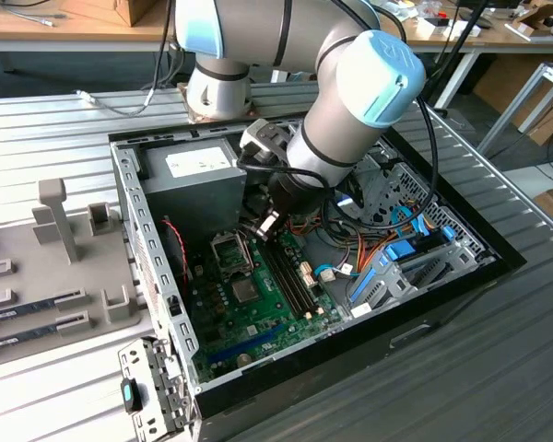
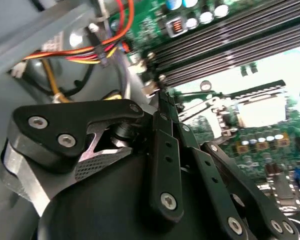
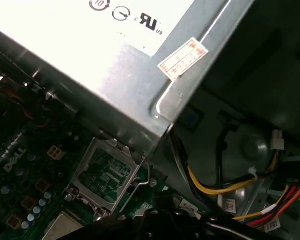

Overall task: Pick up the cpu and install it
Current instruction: 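Close the cpu cover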

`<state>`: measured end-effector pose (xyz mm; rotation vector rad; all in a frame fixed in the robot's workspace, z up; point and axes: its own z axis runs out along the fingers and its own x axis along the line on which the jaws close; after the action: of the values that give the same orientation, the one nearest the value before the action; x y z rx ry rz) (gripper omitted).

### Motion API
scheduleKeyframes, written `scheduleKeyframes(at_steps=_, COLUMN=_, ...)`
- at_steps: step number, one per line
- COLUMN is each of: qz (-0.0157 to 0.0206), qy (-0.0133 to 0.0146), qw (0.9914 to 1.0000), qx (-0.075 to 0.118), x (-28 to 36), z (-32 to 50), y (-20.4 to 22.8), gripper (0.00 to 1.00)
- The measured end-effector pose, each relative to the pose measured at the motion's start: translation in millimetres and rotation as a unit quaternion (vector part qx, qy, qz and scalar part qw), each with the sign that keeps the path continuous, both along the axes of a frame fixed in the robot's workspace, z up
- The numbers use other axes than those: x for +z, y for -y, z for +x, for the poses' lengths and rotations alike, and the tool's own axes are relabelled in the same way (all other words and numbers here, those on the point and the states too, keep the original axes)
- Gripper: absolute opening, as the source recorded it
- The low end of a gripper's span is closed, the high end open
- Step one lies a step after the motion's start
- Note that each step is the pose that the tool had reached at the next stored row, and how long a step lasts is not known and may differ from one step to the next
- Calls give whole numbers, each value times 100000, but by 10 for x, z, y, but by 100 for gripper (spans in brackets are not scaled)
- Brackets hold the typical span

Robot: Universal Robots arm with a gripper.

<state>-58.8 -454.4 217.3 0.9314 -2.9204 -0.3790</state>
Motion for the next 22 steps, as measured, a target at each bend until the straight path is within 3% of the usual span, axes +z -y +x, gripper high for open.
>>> scheduleKeyframes(at_steps=1, qz=907, qy=-4, qw=99996, qx=27, x=-1, z=0, y=-3, gripper=11)
scheduleKeyframes(at_steps=4, qz=2525, qy=-12, qw=99967, qx=525, x=-10, z=-1, y=-4, gripper=11)
scheduleKeyframes(at_steps=9, qz=2991, qy=-87, qw=99894, qx=3503, x=-31, z=-2, y=-5, gripper=11)
scheduleKeyframes(at_steps=11, qz=3161, qy=-92, qw=99883, qx=3661, x=-41, z=-2, y=-9, gripper=11)
scheduleKeyframes(at_steps=14, qz=3784, qy=-60, qw=99860, qx=3707, x=-57, z=-11, y=-16, gripper=11)
scheduleKeyframes(at_steps=22, qz=4055, qy=-69, qw=99832, qx=4127, x=-114, z=-45, y=-16, gripper=11)
